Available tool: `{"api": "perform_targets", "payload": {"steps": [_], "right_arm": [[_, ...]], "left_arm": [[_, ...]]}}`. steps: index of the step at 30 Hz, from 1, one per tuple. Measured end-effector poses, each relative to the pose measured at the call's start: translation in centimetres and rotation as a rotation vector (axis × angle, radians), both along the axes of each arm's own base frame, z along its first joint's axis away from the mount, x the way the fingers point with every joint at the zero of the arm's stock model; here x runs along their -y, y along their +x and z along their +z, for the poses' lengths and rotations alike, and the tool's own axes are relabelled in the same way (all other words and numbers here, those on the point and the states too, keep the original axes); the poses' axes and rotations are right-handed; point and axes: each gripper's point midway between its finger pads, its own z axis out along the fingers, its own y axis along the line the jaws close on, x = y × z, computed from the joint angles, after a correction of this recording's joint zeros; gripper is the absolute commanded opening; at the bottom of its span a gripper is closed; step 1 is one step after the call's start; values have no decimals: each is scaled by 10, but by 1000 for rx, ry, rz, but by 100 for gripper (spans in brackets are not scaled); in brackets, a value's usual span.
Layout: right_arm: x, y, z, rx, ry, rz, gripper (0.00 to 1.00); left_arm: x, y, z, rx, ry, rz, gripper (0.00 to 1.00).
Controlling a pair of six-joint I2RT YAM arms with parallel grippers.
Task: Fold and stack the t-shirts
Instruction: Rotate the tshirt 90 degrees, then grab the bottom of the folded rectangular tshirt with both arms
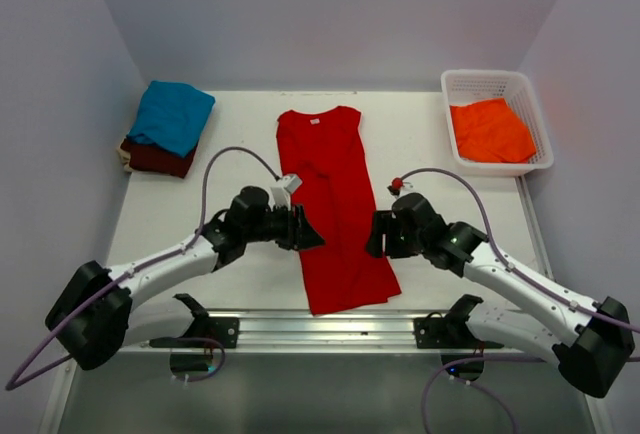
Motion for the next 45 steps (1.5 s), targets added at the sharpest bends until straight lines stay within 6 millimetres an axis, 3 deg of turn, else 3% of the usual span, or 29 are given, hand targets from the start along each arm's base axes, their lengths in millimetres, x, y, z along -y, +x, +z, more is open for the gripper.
{"api": "perform_targets", "payload": {"steps": [3, 8, 14, 20, 29, 36, 41, 45], "right_arm": [[21, -5, -5, -8, -65, -50, 63], [45, -22, -27, -64, -116, -98, 59], [59, -47, -56, -146, -118, -120, 57], [61, -64, -71, -207, -75, -132, 56], [56, -77, -92, -291, -38, -144, 48], [39, -74, -94, -309, 37, -135, 38], [37, -75, -94, -315, 48, -134, 27], [39, -77, -94, -315, 46, -135, 25]], "left_arm": [[1, -55, -14, -89, 24, -44, 48], [-9, -126, -44, -243, 96, -75, 55], [-17, -169, -70, -348, 153, -59, 61], [-22, -178, -95, -386, 235, -19, 65], [-13, -176, -95, -390, 186, 14, 64], [-7, -173, -98, -394, 167, 26, 58], [0, -171, -100, -392, 149, 25, 53], [4, -170, -102, -393, 143, 24, 49]]}}
